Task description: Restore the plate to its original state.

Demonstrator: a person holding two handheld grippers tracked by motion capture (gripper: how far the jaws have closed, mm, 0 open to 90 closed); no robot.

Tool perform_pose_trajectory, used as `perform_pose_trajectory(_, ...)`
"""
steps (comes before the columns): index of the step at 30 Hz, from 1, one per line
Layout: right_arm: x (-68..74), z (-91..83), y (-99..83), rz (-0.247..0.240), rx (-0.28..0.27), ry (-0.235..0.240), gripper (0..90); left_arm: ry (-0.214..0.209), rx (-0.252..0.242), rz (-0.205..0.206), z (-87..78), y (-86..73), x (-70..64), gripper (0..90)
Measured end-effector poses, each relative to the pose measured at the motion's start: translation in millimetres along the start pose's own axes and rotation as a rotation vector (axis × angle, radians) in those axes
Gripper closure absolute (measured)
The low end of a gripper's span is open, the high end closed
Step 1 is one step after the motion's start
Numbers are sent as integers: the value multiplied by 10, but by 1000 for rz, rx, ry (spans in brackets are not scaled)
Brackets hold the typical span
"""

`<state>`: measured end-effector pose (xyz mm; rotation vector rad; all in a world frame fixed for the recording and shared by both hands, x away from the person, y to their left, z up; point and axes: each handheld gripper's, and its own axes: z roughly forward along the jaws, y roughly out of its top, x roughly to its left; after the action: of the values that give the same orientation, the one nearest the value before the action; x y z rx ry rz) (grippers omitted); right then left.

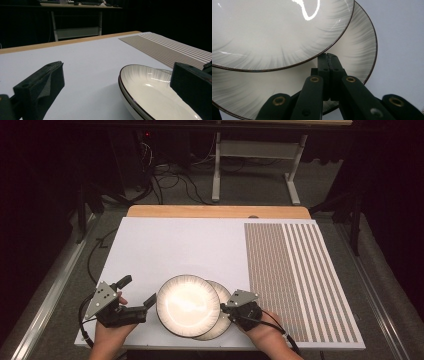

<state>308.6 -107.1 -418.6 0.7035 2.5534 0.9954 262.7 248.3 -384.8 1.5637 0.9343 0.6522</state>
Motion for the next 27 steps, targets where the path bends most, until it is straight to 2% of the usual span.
perform_pose_trajectory(10, -27, -35, 2, 23, -11, -2, 900, -3, 2, 3, 3, 0, -5, 1)
perform_pose_trajectory(23, -46, -72, 8, 27, -30, -6, 900, -3, 4, 3, 2, -1, -3, 1)
perform_pose_trajectory(27, -82, -119, 9, 47, -41, -17, 900, -4, 5, 3, 5, -2, -4, 1)
